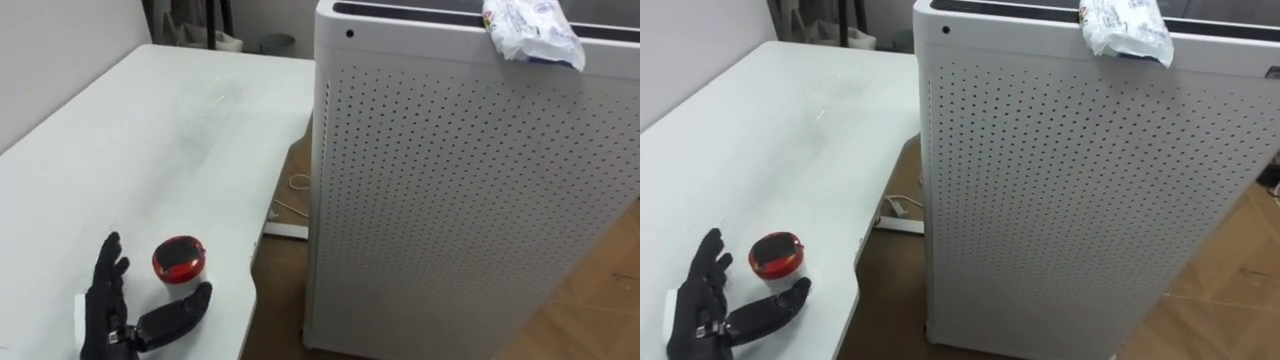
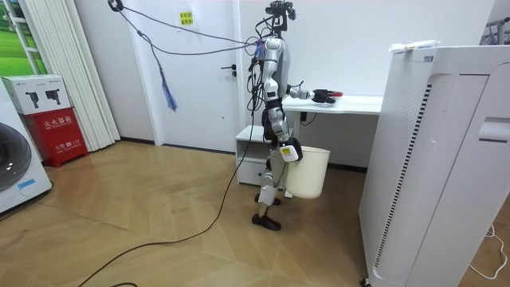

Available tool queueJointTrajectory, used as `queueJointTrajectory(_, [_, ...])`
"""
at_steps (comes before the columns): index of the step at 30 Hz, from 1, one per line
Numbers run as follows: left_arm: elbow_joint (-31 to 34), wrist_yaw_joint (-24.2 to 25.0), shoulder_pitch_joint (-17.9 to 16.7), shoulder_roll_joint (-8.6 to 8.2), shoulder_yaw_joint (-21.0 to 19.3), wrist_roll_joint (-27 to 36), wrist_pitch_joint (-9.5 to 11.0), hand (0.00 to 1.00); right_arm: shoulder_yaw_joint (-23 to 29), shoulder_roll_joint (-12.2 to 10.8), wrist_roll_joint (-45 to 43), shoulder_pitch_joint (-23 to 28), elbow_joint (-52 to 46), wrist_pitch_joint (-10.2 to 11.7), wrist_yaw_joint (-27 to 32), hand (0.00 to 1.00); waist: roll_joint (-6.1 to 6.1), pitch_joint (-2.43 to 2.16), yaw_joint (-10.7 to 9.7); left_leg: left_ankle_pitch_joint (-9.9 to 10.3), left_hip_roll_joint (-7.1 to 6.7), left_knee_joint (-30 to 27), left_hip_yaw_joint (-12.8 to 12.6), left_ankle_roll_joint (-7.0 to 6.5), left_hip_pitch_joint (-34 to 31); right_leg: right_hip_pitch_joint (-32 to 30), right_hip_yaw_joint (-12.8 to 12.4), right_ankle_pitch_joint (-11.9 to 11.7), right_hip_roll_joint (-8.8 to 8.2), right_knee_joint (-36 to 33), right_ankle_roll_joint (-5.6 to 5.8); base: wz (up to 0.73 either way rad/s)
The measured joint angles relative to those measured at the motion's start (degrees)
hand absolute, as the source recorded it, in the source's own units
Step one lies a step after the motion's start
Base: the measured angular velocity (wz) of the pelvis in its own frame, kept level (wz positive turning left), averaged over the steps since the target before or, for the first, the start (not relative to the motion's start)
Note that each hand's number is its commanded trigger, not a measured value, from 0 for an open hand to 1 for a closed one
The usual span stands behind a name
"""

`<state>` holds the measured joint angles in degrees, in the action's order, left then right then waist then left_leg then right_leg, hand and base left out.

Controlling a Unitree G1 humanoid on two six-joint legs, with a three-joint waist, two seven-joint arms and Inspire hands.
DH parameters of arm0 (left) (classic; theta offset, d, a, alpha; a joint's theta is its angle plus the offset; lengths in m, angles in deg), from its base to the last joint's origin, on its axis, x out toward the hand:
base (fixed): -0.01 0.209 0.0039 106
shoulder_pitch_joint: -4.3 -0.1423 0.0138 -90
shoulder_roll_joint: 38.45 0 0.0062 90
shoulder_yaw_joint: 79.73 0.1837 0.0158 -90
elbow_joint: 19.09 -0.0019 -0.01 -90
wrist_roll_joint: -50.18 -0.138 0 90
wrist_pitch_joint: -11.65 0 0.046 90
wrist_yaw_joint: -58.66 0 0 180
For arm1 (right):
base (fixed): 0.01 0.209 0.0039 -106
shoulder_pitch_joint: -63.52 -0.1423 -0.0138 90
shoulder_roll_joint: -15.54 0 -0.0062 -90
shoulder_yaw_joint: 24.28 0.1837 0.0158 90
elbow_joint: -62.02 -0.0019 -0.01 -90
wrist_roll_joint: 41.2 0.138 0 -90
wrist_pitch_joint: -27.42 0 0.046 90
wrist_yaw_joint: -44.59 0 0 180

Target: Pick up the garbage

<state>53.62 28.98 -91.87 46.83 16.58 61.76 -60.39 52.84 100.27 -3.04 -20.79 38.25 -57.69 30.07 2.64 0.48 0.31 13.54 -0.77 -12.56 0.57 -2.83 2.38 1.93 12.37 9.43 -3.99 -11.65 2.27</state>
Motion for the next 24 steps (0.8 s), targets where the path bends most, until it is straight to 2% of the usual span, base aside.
queueJointTrajectory(6, [-0.01,0.00,0.16,-0.52,0.72,0.06,-0.12,1.00,0.00,0.00,-0.05,0.02,-0.73,0.00,-0.23,1.00,0.05,-0.03,-0.42,0.00,0.03,0.24,-0.19,0.00,0.18,-0.03,-0.14,0.00,0.04,0.01,0.00,0.00])
queueJointTrajectory(13, [-0.38,0.02,0.21,-0.37,0.91,0.04,-0.07,1.00,-0.98,0.02,-0.43,-0.08,-0.84,0.00,-0.33,1.00,0.11,0.01,-1.55,-0.01,0.01,0.27,-0.30,-0.02,0.66,0.12,-0.19,0.00,0.00,0.05,0.00,0.00])
queueJointTrajectory(18, [-1.49,1.56,1.69,-0.62,0.87,0.13,-0.65,1.00,-0.92,0.02,-1.13,-0.16,-0.42,-0.11,-0.47,1.00,0.32,0.15,-1.85,-0.02,0.02,-0.21,-0.45,-0.01,0.26,0.03,-0.30,0.00,-0.04,-0.05,0.00,0.00])
queueJointTrajectory(24, [-1.49,4.08,2.51,-2.21,0.88,0.11,-1.37,1.00,0.64,0.02,-2.67,-0.33,-0.25,-0.55,-0.54,1.00,-0.01,0.30,-2.09,0.01,0.13,0.40,-1.37,-0.01,0.16,-0.46,-1.06,-0.08,0.04,-0.45,-0.01,-0.06])
